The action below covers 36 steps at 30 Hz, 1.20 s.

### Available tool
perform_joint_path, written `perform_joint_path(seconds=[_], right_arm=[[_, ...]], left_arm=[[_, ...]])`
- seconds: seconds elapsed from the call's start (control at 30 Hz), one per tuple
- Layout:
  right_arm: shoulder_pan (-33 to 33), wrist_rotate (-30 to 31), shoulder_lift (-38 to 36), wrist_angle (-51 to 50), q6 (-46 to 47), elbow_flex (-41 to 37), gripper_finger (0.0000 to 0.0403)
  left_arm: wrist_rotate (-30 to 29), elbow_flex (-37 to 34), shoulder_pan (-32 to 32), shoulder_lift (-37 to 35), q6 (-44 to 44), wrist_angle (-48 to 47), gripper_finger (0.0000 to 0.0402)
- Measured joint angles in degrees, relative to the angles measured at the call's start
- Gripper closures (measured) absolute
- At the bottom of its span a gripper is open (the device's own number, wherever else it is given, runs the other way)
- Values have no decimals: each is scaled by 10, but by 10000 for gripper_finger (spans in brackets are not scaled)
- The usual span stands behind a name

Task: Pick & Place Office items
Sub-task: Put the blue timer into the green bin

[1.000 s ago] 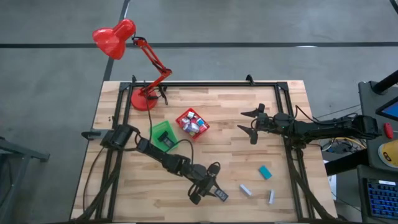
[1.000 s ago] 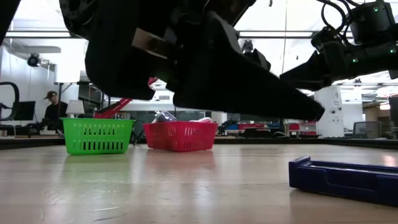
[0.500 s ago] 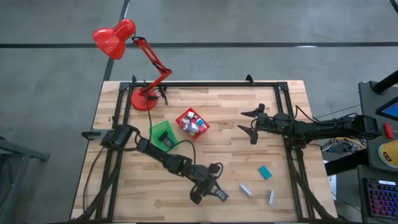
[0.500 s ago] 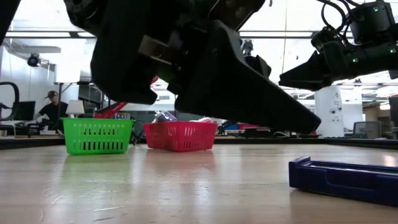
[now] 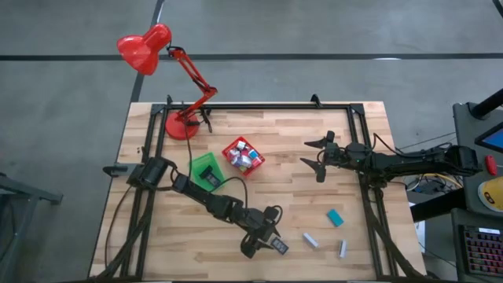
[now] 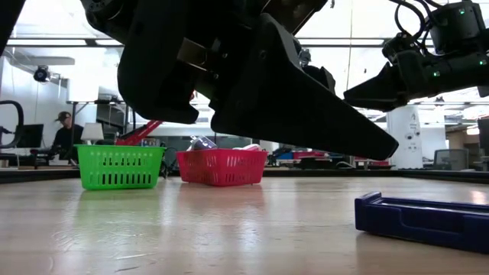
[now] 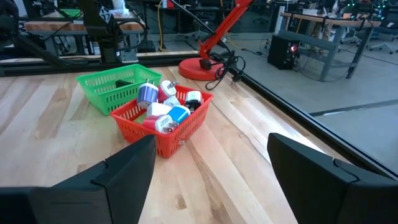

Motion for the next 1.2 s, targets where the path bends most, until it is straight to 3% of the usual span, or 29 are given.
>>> perform_joint_path(seconds=[0.2,0.67,0.87,1.2], right_arm=[[0,0,0,0,0,0,92],[0,0,0,0,0,0,106],[0,0,0,0,0,0,101],[0,0,0,0,0,0,93]], left_arm=[[0,0,1,0,2,0,148],[-8,3,2,0,3,-52,149],[-9,40,3,-1,14,-81,150],[-12,44,3,24,21,-84,149]])
